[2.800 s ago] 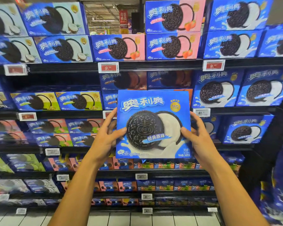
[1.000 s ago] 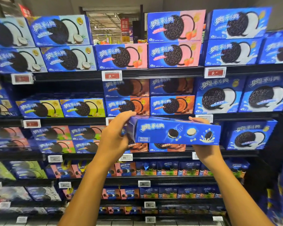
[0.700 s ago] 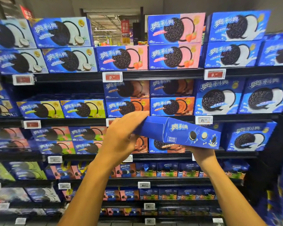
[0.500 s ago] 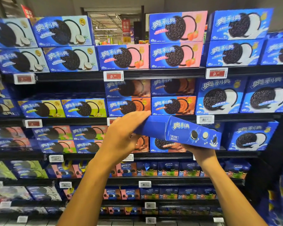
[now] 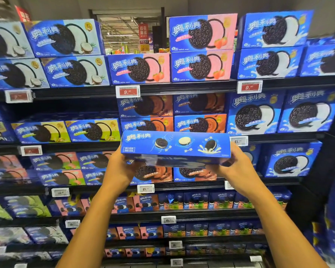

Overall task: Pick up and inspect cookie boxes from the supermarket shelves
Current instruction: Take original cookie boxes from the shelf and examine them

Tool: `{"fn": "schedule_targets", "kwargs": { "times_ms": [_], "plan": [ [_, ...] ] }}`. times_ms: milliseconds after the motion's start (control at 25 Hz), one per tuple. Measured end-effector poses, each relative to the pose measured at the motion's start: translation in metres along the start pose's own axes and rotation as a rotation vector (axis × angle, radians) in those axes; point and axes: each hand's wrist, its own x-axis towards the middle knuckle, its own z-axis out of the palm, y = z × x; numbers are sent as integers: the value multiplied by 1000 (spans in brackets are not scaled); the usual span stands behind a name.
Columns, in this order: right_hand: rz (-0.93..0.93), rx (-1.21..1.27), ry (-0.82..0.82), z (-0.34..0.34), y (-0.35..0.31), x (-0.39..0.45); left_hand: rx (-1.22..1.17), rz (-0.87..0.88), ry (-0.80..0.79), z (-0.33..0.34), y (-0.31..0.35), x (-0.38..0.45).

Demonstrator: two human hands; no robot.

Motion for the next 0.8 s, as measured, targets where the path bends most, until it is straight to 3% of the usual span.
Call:
{"fn": "schedule_targets", "kwargs": {
  "times_ms": [160, 280, 440, 560, 800],
  "plan": [
    [-25, 1, -27, 4, -5, 1, 26, -9, 41, 0, -6, -1],
    [-28, -34, -28, 4, -9, 1, -123, -68, 17, 1, -11, -3],
    [-154, -212, -39, 10, -25, 0, -204, -72, -42, 7, -20, -5],
    [-242, -336, -68, 24, -44, -2, -280, -199, -85, 20, -31, -9],
    [-393, -622, -85, 51, -69, -7, -886, -562, -248, 49, -48, -20]
  ]
}}
